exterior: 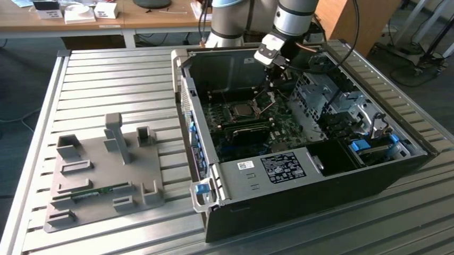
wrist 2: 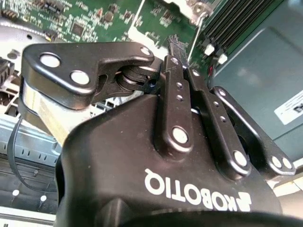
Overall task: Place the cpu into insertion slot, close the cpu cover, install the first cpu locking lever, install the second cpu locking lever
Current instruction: 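Close the cpu cover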
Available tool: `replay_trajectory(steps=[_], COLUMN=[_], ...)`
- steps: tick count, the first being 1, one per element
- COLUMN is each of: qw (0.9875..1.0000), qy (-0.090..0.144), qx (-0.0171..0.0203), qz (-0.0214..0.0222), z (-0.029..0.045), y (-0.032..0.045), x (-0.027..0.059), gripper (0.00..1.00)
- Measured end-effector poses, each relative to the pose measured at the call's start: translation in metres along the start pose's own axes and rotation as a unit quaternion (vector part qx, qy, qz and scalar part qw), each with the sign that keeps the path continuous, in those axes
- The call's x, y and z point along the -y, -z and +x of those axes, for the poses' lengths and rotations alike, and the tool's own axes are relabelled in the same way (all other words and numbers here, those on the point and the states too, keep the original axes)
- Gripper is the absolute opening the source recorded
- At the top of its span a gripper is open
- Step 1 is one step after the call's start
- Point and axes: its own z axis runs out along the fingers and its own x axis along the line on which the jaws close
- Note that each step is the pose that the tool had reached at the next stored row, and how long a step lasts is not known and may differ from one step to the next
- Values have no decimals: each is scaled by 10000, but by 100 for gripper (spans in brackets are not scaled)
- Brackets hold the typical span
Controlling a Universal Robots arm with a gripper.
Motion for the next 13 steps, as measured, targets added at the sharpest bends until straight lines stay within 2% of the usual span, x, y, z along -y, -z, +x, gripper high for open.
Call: replay_trajectory(steps=[13], qw=[10000], qy=[0], qx=[-1], qz=[0], z=[-11], y=[-5], x=[-245], gripper=[11])
